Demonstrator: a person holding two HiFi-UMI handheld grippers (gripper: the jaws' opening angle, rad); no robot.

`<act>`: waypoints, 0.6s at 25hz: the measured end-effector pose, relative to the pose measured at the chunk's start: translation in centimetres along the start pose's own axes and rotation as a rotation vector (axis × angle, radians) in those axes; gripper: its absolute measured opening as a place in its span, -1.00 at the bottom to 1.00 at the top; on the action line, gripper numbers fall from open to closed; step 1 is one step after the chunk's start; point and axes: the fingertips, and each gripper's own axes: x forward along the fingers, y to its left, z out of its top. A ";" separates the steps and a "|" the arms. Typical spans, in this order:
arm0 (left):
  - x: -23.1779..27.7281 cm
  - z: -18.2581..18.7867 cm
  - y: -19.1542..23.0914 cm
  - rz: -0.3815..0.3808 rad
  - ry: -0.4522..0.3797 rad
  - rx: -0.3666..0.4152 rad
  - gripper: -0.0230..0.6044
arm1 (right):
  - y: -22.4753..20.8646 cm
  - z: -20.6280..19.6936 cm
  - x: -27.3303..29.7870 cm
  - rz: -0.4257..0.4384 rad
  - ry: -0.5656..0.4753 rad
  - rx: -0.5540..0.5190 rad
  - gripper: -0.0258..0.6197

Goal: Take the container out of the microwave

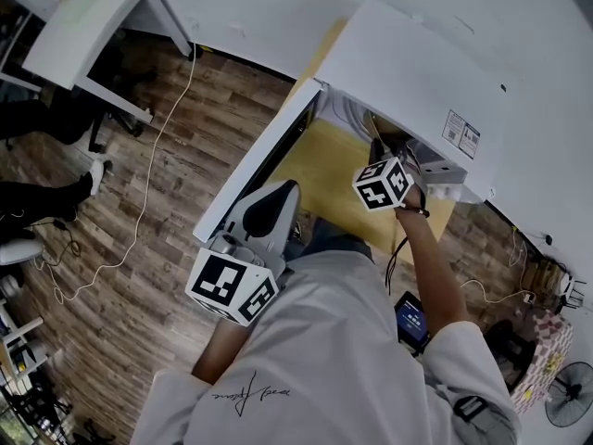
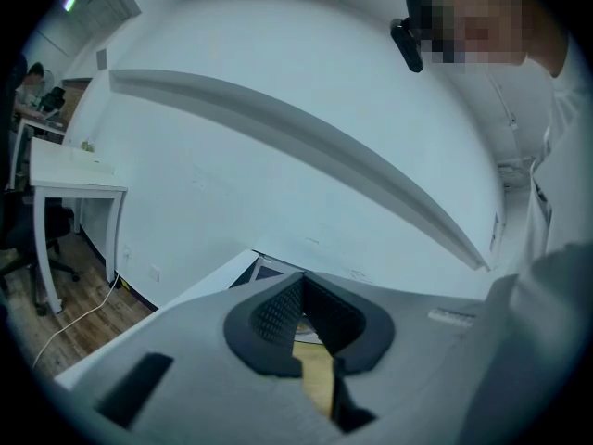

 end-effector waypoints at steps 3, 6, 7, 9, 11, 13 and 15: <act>-0.1 0.0 -0.2 -0.005 -0.001 0.004 -0.95 | 0.2 -0.1 -0.7 0.017 -0.011 0.023 -0.74; -0.3 0.2 -0.4 -0.013 -0.005 0.015 -0.95 | 0.3 -0.1 -1.5 0.025 -0.021 0.048 -0.74; -0.4 0.2 -0.5 -0.016 -0.006 0.018 -0.95 | 0.4 0.0 -1.8 0.028 -0.025 0.058 -0.74; -0.6 0.3 -0.6 -0.022 -0.008 0.023 -0.96 | 0.6 0.1 -2.3 0.033 -0.034 0.076 -0.74; -0.6 0.3 -0.8 -0.027 -0.009 0.034 -0.95 | 0.8 0.2 -2.8 0.040 -0.043 0.089 -0.74; -0.7 0.4 -1.0 -0.028 -0.008 0.061 -0.95 | 0.9 0.3 -3.4 0.047 -0.050 0.102 -0.74; -0.9 0.6 -1.3 -0.034 -0.009 0.079 -0.95 | 1.2 0.4 -4.0 0.051 -0.055 0.112 -0.74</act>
